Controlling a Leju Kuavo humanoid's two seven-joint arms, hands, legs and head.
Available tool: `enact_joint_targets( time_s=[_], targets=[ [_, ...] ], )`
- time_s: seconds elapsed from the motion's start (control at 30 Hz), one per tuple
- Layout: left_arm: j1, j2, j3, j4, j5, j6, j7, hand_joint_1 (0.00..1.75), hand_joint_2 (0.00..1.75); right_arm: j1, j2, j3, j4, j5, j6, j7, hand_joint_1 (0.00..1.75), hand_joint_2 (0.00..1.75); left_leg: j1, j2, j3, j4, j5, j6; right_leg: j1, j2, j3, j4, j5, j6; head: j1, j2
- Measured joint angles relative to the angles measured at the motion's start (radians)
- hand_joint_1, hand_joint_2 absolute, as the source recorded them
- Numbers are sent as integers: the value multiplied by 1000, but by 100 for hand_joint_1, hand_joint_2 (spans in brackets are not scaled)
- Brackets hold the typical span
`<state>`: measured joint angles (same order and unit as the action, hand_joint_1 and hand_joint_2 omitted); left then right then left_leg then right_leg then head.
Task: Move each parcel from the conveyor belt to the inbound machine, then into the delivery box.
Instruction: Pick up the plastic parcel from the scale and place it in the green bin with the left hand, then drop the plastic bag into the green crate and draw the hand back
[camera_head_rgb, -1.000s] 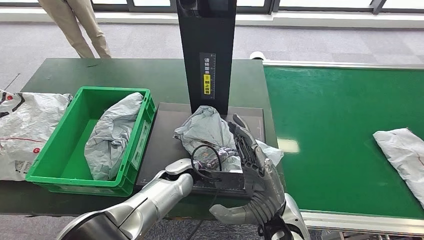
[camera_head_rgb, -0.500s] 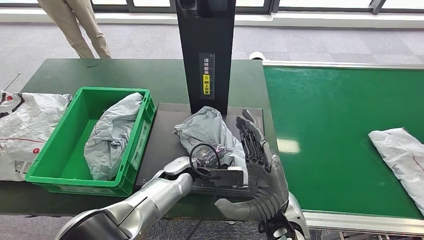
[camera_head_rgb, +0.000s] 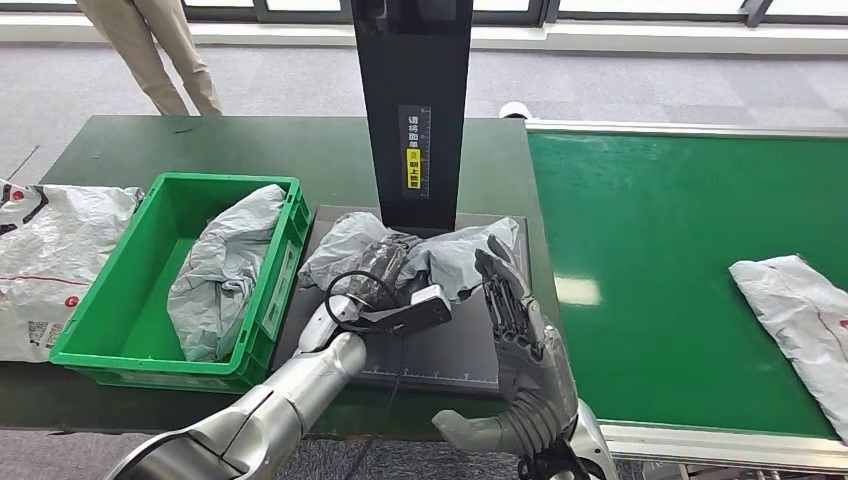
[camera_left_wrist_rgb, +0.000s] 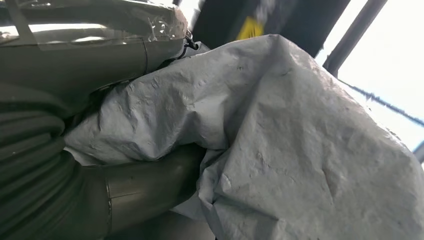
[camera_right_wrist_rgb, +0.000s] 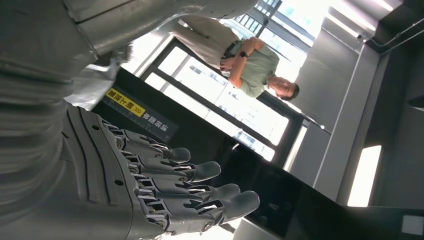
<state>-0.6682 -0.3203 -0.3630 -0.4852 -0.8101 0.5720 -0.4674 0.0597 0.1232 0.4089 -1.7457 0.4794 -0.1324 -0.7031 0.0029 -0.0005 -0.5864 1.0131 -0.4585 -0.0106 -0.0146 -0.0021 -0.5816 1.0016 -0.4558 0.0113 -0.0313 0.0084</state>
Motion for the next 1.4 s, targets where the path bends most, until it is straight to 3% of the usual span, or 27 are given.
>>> enact_joint_targets(
  time_s=[0.17, 0.37, 0.67, 0.93, 1.13, 1.4],
  targets=[
    [98, 24, 73, -258, -52, 110, -14, 175, 175, 5, -5, 1, 6, 7, -5, 0, 0, 175, 0, 0, 0, 0, 0, 0, 0, 0, -1, 0, 0, 0, 0, 0],
    [212, 29, 178, -599, -99, 127, -35, 175, 175, 47, -5, 1, 6, 33, -20, 0, 0, 175, 0, 0, -1, 0, 0, 0, 0, 1, -2, 0, -1, 0, 0, 0],
    [263, 24, 228, -762, -108, 127, -62, 175, 175, 61, -5, 1, 5, 40, -19, 0, 0, 175, 0, 0, -1, 0, 0, 0, 0, 0, -1, 0, -1, 0, 0, 0],
    [277, 2, 366, -934, -83, 127, -102, 175, 175, 63, -5, 1, 5, 44, -3, 0, 0, 175, 0, 0, -1, 0, 0, 0, 0, 0, -2, 0, -1, 0, 0, 0],
    [209, 12, 538, -891, -276, 127, -17, 175, 175, 107, -3, 1, -14, 68, -7, 0, 0, 175, 1, 0, 0, 0, 0, 0, 1, 0, -1, 0, -1, -1, 0, 0],
    [124, 88, 756, -594, -584, 127, 201, 175, 175, 134, 3, -4, -28, 73, 34, 0, 0, 175, 1, 2, 0, 0, 1, -1, 1, 2, -2, 0, -1, -1, 0, 0]
  ],
)
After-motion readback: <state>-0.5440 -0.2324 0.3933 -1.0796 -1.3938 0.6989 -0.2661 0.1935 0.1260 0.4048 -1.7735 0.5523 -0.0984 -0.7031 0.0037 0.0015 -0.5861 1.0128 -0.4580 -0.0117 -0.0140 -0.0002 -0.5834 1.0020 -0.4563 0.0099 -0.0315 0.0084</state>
